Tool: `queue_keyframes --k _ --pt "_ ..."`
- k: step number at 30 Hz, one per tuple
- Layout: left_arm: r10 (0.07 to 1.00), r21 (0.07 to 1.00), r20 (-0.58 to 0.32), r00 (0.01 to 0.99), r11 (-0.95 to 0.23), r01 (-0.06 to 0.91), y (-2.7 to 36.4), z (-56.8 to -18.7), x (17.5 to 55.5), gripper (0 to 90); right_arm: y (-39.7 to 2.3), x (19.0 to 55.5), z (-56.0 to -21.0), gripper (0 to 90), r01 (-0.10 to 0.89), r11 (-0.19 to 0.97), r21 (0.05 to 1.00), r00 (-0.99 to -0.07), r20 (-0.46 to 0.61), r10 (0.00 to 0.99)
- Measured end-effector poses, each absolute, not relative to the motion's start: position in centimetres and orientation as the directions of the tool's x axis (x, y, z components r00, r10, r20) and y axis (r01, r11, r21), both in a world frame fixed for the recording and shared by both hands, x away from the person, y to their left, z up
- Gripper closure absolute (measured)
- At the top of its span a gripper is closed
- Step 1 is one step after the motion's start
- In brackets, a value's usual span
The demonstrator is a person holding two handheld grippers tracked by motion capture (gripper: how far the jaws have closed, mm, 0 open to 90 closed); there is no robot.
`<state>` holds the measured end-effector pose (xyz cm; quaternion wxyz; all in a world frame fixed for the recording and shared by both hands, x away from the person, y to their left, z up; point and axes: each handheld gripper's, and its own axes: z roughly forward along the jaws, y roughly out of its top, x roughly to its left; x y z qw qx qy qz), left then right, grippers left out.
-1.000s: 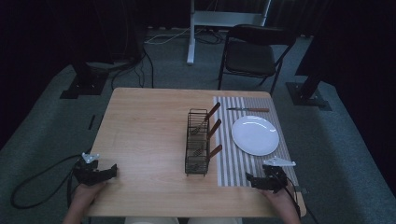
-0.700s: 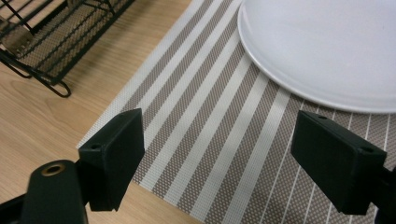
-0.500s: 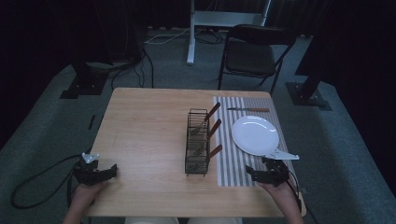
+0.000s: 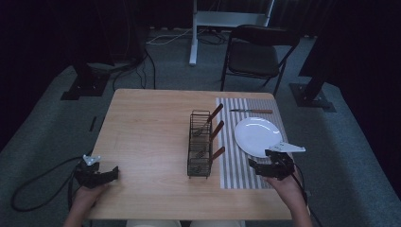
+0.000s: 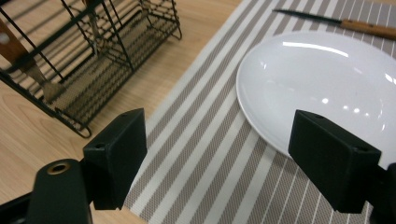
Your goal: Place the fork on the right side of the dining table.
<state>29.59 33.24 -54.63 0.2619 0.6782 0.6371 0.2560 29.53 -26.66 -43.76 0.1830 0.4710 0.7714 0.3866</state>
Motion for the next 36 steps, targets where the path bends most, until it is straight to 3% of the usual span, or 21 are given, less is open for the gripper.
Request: queue_keyframes --k 36 --pt "0.998 0.681 0.015 0.058 -0.052 0.73 33.2 -54.6 29.6 0.2 -21.2 34.2 -38.5 20.3 0.501 0.273 0.822 -0.579 0.084 0.811"
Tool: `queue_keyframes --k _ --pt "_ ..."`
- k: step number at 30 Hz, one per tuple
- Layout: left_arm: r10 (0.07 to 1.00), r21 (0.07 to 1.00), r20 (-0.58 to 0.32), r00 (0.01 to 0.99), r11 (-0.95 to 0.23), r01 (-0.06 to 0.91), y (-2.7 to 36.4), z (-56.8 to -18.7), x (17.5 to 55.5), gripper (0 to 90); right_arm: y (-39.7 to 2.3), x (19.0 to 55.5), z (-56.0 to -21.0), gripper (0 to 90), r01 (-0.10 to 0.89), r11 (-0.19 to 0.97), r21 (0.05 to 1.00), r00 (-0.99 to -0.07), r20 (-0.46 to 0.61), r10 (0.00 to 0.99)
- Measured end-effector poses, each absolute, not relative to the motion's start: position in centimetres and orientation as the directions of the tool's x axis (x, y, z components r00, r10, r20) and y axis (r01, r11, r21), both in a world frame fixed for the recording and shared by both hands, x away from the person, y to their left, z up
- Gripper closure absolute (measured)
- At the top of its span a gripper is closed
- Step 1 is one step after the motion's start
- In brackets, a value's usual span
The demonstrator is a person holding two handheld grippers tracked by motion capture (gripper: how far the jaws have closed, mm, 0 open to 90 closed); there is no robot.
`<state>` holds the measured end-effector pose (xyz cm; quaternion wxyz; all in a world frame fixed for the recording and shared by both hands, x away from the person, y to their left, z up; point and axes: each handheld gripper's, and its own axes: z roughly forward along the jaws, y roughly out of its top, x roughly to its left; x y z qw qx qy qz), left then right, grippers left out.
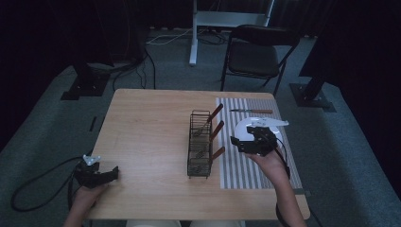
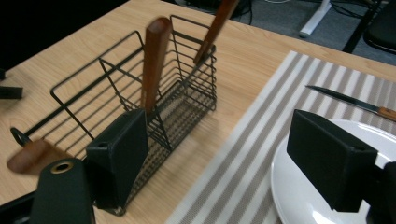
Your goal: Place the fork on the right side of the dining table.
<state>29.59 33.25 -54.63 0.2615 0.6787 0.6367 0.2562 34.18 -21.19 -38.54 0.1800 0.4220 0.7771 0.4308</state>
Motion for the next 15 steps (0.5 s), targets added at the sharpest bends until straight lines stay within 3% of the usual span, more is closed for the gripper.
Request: queue_keyframes --k 15 --pt "0.998 0.681 0.013 0.058 -0.051 0.731 33.2 -54.6 29.6 0.2 -18.4 35.4 -38.0 20.6 0.491 0.273 0.827 -0.605 0.098 0.79"
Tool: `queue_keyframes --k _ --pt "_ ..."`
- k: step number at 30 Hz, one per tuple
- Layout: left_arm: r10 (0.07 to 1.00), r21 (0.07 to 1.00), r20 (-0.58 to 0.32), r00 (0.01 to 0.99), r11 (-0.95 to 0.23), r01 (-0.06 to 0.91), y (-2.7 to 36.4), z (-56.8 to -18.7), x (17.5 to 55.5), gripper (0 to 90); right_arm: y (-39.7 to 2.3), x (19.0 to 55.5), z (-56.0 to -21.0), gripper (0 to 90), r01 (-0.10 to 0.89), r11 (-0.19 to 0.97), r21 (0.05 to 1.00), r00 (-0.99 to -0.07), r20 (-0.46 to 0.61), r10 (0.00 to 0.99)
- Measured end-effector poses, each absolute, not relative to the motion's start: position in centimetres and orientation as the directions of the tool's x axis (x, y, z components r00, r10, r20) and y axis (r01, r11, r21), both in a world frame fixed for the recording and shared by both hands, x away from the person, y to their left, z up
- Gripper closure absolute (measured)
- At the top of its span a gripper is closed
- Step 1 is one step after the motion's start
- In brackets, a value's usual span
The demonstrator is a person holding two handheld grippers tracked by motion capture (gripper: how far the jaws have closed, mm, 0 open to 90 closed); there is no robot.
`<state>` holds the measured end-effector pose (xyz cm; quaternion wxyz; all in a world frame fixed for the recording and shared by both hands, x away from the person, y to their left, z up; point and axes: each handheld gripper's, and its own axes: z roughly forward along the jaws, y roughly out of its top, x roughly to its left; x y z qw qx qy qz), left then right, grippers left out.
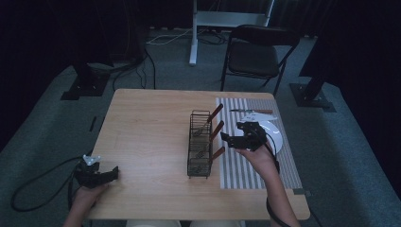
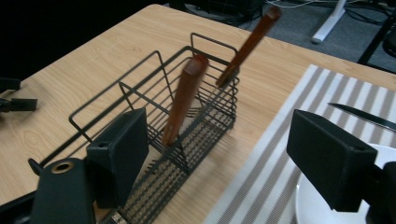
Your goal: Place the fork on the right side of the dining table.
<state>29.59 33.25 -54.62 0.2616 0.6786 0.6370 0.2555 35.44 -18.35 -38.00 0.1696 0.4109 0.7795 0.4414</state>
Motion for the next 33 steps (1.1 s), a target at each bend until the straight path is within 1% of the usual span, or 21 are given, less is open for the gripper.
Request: queue_keyframes --k 1,7,10,14,16,18,20,22,28,31,33 --pt "0.998 0.681 0.013 0.057 -0.051 0.73 33.2 -54.6 29.6 0.2 -18.2 35.5 -38.0 23.1 0.491 0.271 0.828 -0.604 0.1 0.791" --pt "0.998 0.682 0.014 0.057 -0.051 0.73 33.2 -54.6 29.6 0.2 -17.4 36.3 -38.3 23.7 0.502 0.268 0.823 -0.609 0.116 0.785" --pt "0.998 0.682 0.014 0.057 -0.052 0.73 33.2 -54.6 29.6 0.2 -17.1 36.5 -38.4 27.1 0.511 0.269 0.816 -0.608 0.122 0.785" --pt "0.998 0.682 0.014 0.057 -0.051 0.73 33.2 -54.6 29.6 0.2 -16.7 36.9 -38.7 27.5 0.526 0.264 0.809 -0.599 0.131 0.79" --pt "0.998 0.682 0.014 0.057 -0.051 0.73 33.2 -54.6 29.6 0.2 -16.6 37.2 -38.9 31.8 0.531 0.266 0.804 -0.601 0.136 0.788" --pt "0.998 0.68 0.016 0.06 -0.055 0.732 33.3 -54.6 29.6 0.2 -16.5 37.3 -39.0 33.3 0.535 0.266 0.801 -0.598 0.137 0.79" --pt "0.998 0.68 0.016 0.059 -0.054 0.731 33.3 -54.6 29.6 0.2 -16.3 37.4 -39.1 35.9 0.526 0.272 0.806 -0.588 0.114 0.801" --pt "0.998 0.681 0.014 0.058 -0.052 0.73 33.3 -54.6 29.6 0.2 -16.2 37.5 -39.2 36.1 0.533 0.258 0.806 -0.59 0.135 0.796" --pt "0.998 0.681 0.015 0.058 -0.053 0.731 33.3 -54.6 29.6 0.2 -15.7 37.7 -39.4 42.4 0.533 0.257 0.806 -0.587 0.133 0.798" --pt "0.998 0.68 0.015 0.059 -0.053 0.731 33.3 -54.6 29.6 0.2 -15.4 37.8 -39.6 47.4 0.535 0.266 0.802 -0.591 0.129 0.797" --pt "0.998 0.68 0.016 0.059 -0.054 0.731 33.3 -54.6 29.6 0.2 -15.3 37.9 -39.8 53.8 0.53 0.276 0.802 -0.603 0.128 0.787"
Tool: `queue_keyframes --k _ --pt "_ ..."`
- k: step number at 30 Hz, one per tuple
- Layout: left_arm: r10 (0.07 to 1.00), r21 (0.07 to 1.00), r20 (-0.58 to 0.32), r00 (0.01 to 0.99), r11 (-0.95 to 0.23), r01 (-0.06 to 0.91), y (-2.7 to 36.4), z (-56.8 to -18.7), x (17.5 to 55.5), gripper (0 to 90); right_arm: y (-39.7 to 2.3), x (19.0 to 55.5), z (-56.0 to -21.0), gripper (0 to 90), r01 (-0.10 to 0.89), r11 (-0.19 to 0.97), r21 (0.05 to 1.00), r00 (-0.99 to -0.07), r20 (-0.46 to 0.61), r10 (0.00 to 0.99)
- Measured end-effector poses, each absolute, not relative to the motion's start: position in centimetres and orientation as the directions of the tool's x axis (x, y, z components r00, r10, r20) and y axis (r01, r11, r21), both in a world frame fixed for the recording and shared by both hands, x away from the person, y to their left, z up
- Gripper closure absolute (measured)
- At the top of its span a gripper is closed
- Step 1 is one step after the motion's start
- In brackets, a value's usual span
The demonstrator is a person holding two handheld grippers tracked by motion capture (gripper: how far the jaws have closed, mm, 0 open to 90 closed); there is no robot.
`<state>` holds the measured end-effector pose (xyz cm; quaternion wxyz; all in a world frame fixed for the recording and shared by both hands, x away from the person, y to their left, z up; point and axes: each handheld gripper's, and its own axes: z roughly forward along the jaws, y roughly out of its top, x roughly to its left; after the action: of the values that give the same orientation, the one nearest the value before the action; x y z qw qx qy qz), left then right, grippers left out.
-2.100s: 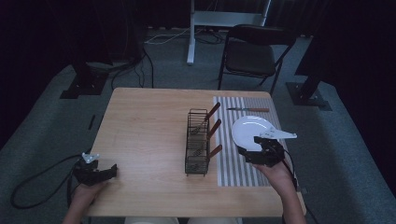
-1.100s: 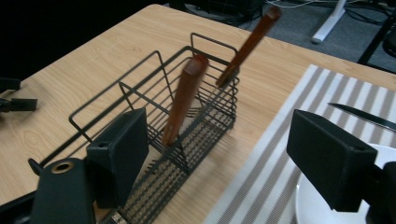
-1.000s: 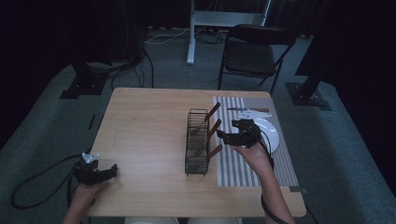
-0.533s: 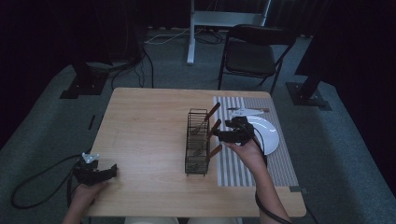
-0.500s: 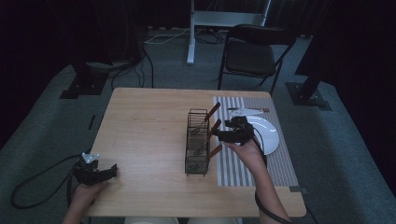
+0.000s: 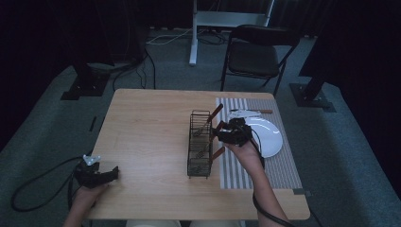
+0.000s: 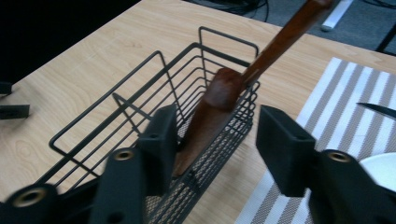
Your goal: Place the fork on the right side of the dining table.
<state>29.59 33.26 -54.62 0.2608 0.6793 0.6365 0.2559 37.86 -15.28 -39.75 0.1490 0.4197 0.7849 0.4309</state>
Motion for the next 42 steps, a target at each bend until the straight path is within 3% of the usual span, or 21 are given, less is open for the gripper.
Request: queue_keyframes --k 5,19,25,42 --pt "0.998 0.681 0.014 0.058 -0.052 0.73 33.3 -54.6 29.6 0.2 -15.0 37.9 -39.7 70.4 0.53 0.307 0.79 -0.642 0.139 0.754" --pt "0.998 0.682 0.014 0.057 -0.051 0.73 33.2 -54.6 29.6 0.2 -15.0 37.5 -39.4 80.6 0.525 0.306 0.795 -0.708 0.208 0.675" --pt "0.998 0.682 0.013 0.057 -0.051 0.729 33.2 -54.6 29.6 0.2 -14.8 37.0 -38.6 80.9 0.497 0.342 0.797 -0.722 0.161 0.673" --pt "0.998 0.683 0.013 0.057 -0.051 0.729 33.2 -54.6 29.6 0.2 -15.3 35.8 -35.9 81.1 0.458 0.307 0.834 -0.715 0.141 0.685"
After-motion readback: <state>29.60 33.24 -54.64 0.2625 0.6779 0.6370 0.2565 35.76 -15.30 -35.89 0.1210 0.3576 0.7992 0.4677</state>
